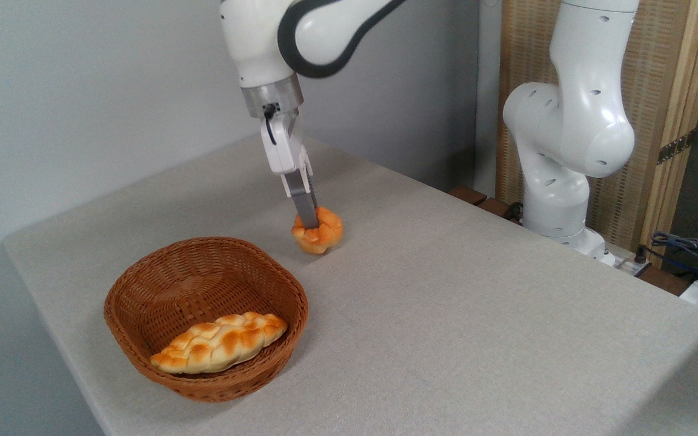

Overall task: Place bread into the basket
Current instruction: 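Lift the roll and carry it over the wicker basket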

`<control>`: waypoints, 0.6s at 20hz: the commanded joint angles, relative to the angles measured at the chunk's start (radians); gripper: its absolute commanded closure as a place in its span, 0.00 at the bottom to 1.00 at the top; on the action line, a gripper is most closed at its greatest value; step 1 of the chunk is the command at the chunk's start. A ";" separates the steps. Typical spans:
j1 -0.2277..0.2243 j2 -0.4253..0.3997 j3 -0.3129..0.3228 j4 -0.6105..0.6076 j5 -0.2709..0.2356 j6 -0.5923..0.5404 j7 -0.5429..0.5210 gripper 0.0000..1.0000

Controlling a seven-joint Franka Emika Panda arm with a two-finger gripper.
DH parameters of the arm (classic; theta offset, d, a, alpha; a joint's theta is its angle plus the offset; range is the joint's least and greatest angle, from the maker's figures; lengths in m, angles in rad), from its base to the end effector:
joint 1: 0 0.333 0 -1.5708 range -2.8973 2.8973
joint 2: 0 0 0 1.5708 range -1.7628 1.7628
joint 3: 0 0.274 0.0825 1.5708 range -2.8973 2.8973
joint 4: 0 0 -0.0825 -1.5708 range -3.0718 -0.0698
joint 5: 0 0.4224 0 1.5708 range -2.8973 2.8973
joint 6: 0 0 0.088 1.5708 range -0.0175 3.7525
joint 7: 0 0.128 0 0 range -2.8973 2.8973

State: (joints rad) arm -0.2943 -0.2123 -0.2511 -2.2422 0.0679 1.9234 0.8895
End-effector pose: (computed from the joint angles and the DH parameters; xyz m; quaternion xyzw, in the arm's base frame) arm 0.4417 -0.2596 0.3655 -0.7449 0.6623 0.0658 0.0465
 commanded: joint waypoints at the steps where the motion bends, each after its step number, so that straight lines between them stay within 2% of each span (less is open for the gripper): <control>1: 0.017 0.001 0.091 0.178 0.030 -0.182 0.127 1.00; 3: 0.017 0.007 0.166 0.266 0.029 -0.190 0.178 1.00; 5: 0.017 0.054 0.217 0.347 0.030 -0.158 0.190 1.00; 7: 0.015 0.099 0.227 0.383 0.033 -0.075 0.192 1.00; 11: -0.003 0.168 0.225 0.380 0.015 0.121 0.175 0.94; 12: -0.012 0.185 0.223 0.375 0.009 0.171 0.171 0.85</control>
State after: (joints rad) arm -0.2774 -0.1019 -0.0287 -1.8922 0.0885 1.9756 1.0814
